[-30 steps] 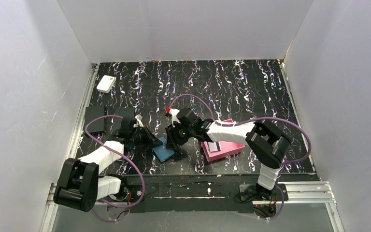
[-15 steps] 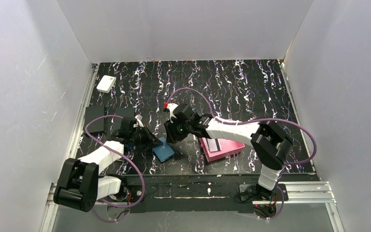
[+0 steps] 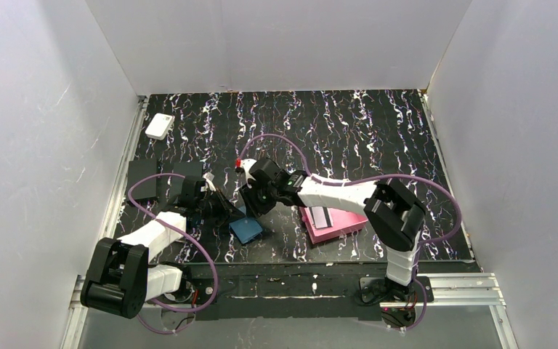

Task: Put the credit cards into the card holder
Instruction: Close the card holder at the center of the board.

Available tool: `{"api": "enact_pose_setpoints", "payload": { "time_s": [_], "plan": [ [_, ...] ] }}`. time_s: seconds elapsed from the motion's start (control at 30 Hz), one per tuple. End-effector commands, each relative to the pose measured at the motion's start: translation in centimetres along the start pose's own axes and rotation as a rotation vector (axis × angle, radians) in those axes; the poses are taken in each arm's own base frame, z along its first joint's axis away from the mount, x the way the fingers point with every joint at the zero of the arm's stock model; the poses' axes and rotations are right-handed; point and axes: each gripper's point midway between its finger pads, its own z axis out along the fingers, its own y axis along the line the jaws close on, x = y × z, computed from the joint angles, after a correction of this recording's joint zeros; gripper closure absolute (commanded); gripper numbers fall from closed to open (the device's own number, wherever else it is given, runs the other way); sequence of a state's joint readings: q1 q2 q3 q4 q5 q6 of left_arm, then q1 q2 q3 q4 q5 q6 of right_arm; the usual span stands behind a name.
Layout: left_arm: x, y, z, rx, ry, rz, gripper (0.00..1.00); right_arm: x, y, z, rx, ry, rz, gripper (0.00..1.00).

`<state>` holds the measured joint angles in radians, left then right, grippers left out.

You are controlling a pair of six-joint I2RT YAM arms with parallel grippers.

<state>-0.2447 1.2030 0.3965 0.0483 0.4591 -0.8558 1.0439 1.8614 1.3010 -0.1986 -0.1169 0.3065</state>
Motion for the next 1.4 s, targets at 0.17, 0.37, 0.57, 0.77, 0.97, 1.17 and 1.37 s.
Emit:
{"api": "enact_pose_setpoints", "payload": {
  "time_s": [0.17, 0.37, 0.57, 0.77, 0.97, 1.17, 1.37],
  "plan": [
    [2.3, 5.1, 0.0, -0.193, 0.050, -0.027, 1.00, -0.9, 0.0, -0.1, 0.041, -0.003, -0.039, 0.67],
    [2.2, 5.0, 0.0, -0.192, 0.049, -0.024, 1.00, -1.3, 0.0, -0.1, 0.043, -0.018, -0.038, 0.77],
    [2.4, 5.2, 0.0, -0.193, 0.050, -0.025, 1.00, -1.2, -0.3, 0.1, 0.055, -0.013, -0.038, 0.73],
    [2.4, 5.2, 0.0, -0.193, 0.049, -0.025, 1.00, -1.4, -0.6, 0.4, 0.072, -0.021, -0.041, 0.76],
    [2.4, 5.3, 0.0, -0.193, 0.051, -0.024, 1.00, -1.3, -0.8, 0.8, 0.078, -0.017, -0.039, 0.82],
    [2.3, 5.3, 0.2, -0.192, 0.050, -0.027, 1.00, -1.3, -0.6, 0.4, 0.070, -0.024, -0.021, 0.95],
    [2.2, 5.2, 1.1, -0.165, 0.051, -0.053, 1.00, -1.5, 1.1, -0.3, -0.048, -0.087, 0.031, 0.99]
  ]
}}
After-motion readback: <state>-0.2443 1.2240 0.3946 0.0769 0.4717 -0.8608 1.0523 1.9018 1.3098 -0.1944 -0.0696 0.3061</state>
